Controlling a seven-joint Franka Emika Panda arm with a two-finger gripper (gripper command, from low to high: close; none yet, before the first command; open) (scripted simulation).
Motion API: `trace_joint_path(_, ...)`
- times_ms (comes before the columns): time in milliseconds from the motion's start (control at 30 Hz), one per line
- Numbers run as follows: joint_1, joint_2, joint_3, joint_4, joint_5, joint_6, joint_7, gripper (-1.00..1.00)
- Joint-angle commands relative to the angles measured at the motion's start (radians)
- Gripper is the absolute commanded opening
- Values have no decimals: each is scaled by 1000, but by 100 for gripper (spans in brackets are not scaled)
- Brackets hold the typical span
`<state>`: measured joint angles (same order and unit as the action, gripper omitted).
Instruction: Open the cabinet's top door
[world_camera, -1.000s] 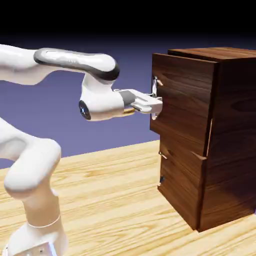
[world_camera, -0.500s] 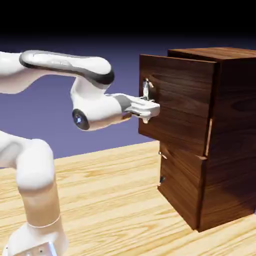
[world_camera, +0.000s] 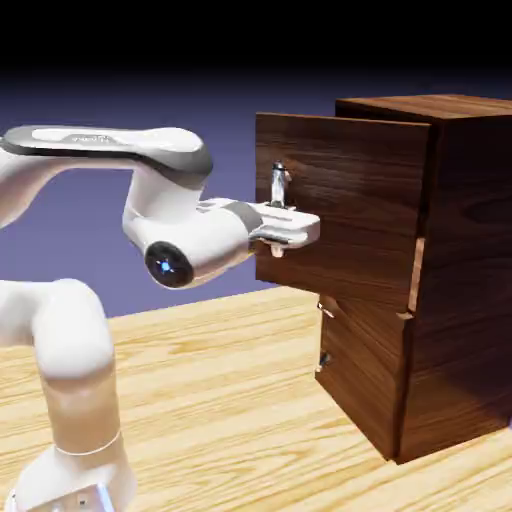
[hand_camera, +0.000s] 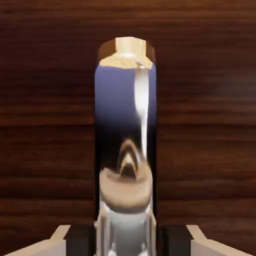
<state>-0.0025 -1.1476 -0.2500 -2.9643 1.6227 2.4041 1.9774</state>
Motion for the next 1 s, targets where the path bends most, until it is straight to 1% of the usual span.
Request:
trace_joint_path(0, -8, -4, -26, -1, -45, -29, 16, -100)
trace_joint_path(233, -55, 24, -245, 43, -349, -277, 81, -100)
trace_joint_path(467, -5, 152, -498, 197, -612, -576, 83, -100)
trace_joint_path(600, 87, 241, -643, 324, -723, -744, 70, -100)
trace_joint_path(767, 252, 336, -824, 500, -826, -938, 51, -100)
trace_joint_path(967, 470, 393, -1018, 687, -909, -1111, 41, -100)
